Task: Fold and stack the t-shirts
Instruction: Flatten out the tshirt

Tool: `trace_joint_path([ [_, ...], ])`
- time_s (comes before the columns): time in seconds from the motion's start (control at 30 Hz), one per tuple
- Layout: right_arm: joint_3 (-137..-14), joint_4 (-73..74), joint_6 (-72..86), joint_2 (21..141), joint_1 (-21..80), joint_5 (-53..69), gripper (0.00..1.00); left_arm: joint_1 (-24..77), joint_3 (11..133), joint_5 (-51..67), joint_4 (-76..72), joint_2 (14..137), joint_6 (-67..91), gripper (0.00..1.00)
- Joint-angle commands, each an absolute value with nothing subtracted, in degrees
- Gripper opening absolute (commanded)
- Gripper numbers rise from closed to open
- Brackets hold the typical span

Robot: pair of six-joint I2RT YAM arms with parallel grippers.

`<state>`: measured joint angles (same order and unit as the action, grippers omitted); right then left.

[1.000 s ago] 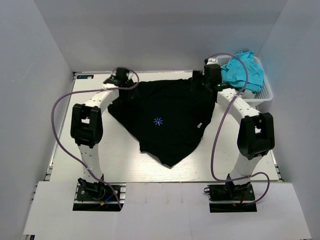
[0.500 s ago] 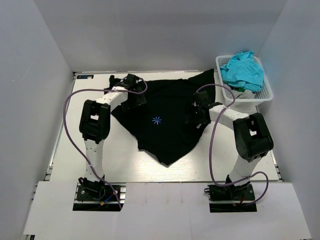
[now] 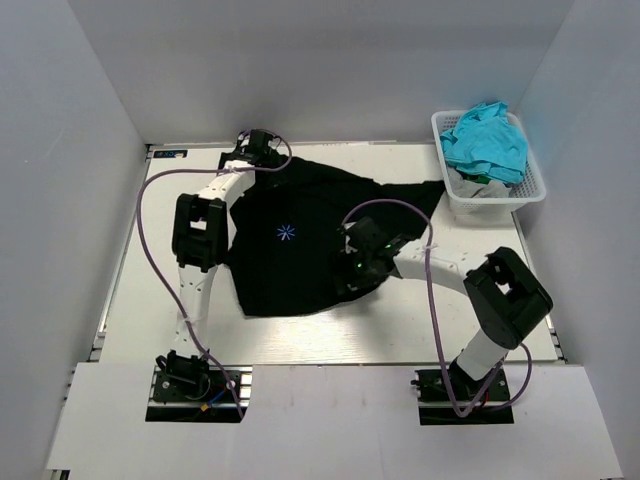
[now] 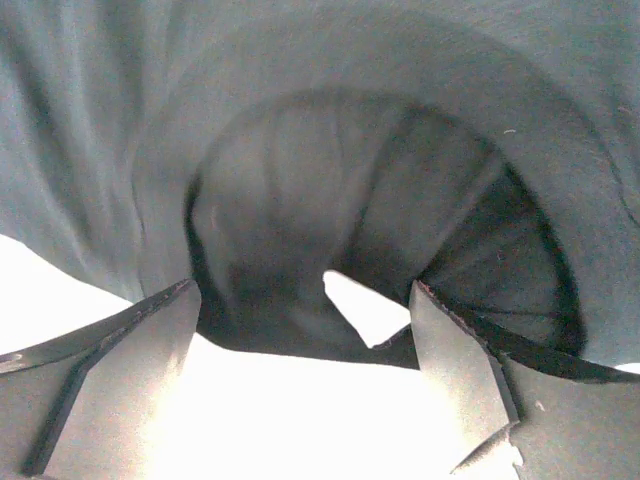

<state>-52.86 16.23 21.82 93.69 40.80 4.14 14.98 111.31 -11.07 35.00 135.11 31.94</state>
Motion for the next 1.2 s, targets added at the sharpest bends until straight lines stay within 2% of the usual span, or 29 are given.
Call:
trace_joint_path([
  [0.0, -56.7, 22.2, 19.4, 92.5, 46.9, 8.5, 0.9, 16.0, 116.8, -5.5, 34.2, 143.0, 27.8, 1.0],
  [0.23, -63.0, 23.7, 14.5, 92.6, 51.1, 8.0, 0.9, 16.0, 122.8, 0.7, 33.0, 141.9, 24.1, 1.0],
  [0.43, -68.1, 26.6, 16.8, 89.2, 49.1, -4.2, 0.9, 16.0, 118.7, -7.6, 44.0, 129.3, 25.4, 1.0],
  [0.53, -68.3, 30.8, 21.7, 88.2, 47.6, -11.3, 0.9, 16.0, 106.5, -9.8, 48.7, 116.4, 31.1, 1.0],
  [0.7, -65.8, 34.5, 28.3, 85.6, 41.4, -16.0, 0.9, 16.5, 74.1, -5.1, 45.6, 90.8, 38.0, 1.0],
  [0.8, -64.3, 35.5, 28.8, 83.7, 37.2, -16.7, 0.9, 19.0, 63.2, 0.0, 41.0, 81.0, 32.8, 1.0],
  [0.87, -63.4, 35.8, 29.2, 83.1, 34.3, -17.7, 0.9, 22.8, 60.5, 1.4, 41.0, 75.6, 30.9, 1.0],
  [1.0, -60.6, 35.1, 28.9, 81.8, 26.8, -16.3, 0.9, 29.5, 55.2, 1.4, 42.2, 78.2, 29.6, 1.0],
  [1.17, -60.8, 34.4, 29.3, 83.4, 22.2, -12.9, 0.9, 33.9, 56.6, -0.5, 44.7, 86.0, 33.3, 1.0],
])
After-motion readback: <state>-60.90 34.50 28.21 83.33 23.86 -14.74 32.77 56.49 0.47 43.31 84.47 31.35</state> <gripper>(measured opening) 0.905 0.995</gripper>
